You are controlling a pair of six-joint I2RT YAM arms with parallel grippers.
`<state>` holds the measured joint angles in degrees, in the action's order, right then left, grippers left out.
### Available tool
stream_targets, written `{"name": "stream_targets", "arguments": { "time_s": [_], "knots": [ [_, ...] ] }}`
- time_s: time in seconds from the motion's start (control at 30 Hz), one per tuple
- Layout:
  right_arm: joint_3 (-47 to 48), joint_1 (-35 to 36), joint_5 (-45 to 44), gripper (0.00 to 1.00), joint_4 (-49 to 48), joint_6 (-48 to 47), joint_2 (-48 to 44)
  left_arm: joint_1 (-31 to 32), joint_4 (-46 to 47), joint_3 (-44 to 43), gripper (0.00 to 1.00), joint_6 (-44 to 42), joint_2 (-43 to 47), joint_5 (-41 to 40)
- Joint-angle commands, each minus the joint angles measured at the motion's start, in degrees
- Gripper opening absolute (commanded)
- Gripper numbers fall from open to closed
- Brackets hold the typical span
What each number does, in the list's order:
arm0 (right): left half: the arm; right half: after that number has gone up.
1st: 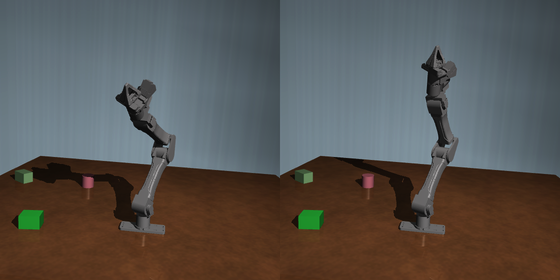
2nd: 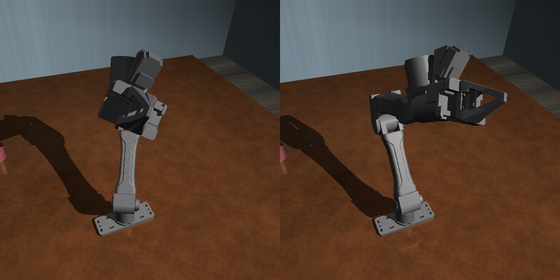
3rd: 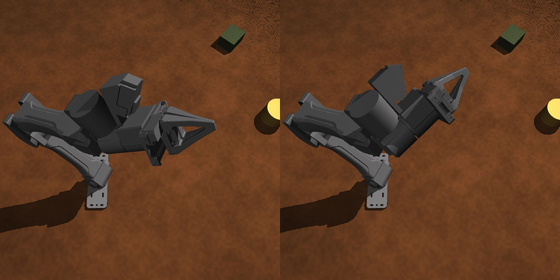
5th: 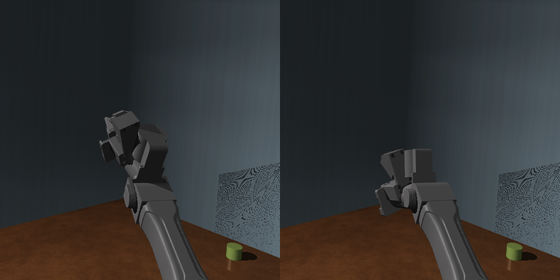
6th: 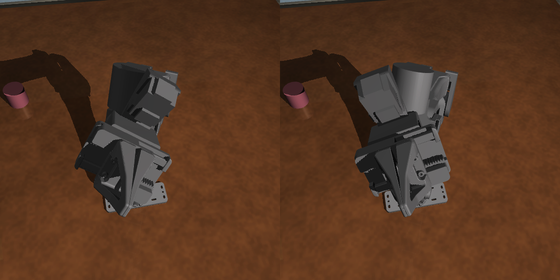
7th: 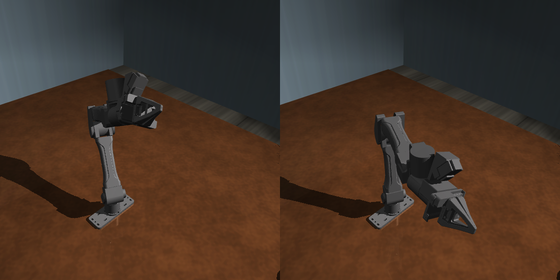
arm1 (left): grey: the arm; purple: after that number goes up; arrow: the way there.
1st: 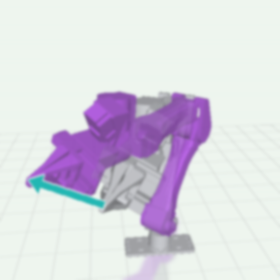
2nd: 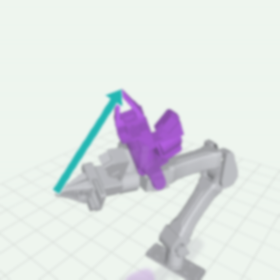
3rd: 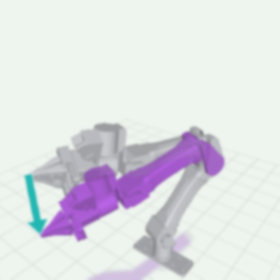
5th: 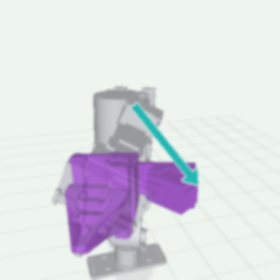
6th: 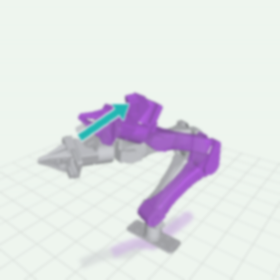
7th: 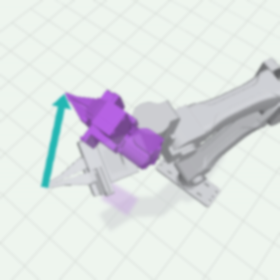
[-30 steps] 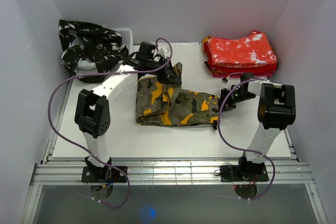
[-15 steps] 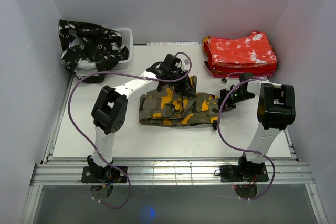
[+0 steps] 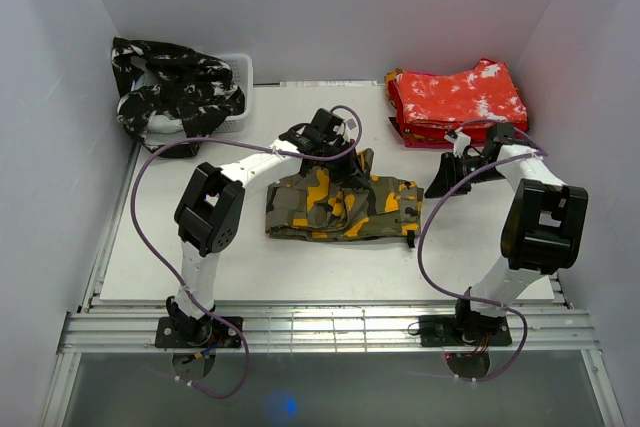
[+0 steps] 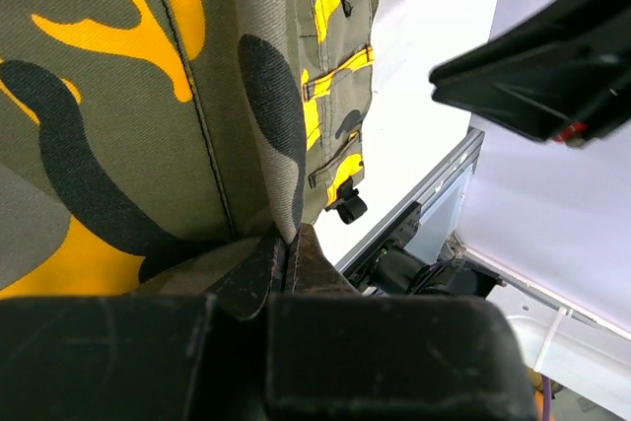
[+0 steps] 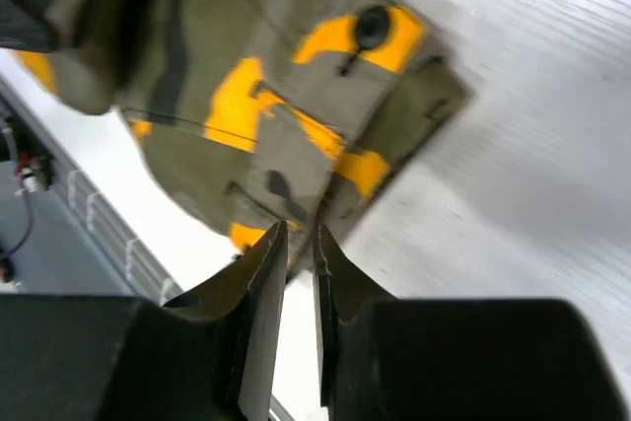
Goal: Fold and stack the trousers
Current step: Fold the trousers
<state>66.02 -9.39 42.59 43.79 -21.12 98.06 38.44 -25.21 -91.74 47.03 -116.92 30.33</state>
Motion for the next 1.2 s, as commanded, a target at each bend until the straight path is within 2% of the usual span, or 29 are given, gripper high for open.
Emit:
{"name": "stream_targets", "arguments": {
  "time_s": [0.0, 0.17, 0.3, 0.4, 0.73, 1.17],
  "knots": [
    [1.3, 2.4, 8.7, 0.22, 2.8, 1.8, -1.7, 0.0, 1.1, -0.8, 0.0, -0.1, 0.9, -0.7],
    [-5.5, 6.2, 12.4, 0.16, -4.3, 5.6, 1.9, 0.0, 0.1, -3.3, 0.0, -1.4, 0.3, -1.3],
    [-10.5, 6.5, 7.0, 0.08, -13.6, 11.0, 9.0, -0.1, -0.9, -5.5, 0.0, -2.3, 1.1, -1.6],
    [-12.4, 6.5, 5.4, 0.08, -18.5, 13.9, 12.5, -0.1, -1.7, -8.1, 0.0, -0.5, 1.5, -0.6],
    [-11.8, 6.9, 5.2, 0.08, -18.9, 15.9, 12.7, 2.6, -2.6, -15.9, 0.0, 5.7, -1.5, -0.3],
    [-12.5, 6.9, 6.2, 0.08, -18.6, 15.6, 10.8, 8.1, -1.2, -18.6, 0.0, 9.4, -7.9, -3.4]
  ]
}}
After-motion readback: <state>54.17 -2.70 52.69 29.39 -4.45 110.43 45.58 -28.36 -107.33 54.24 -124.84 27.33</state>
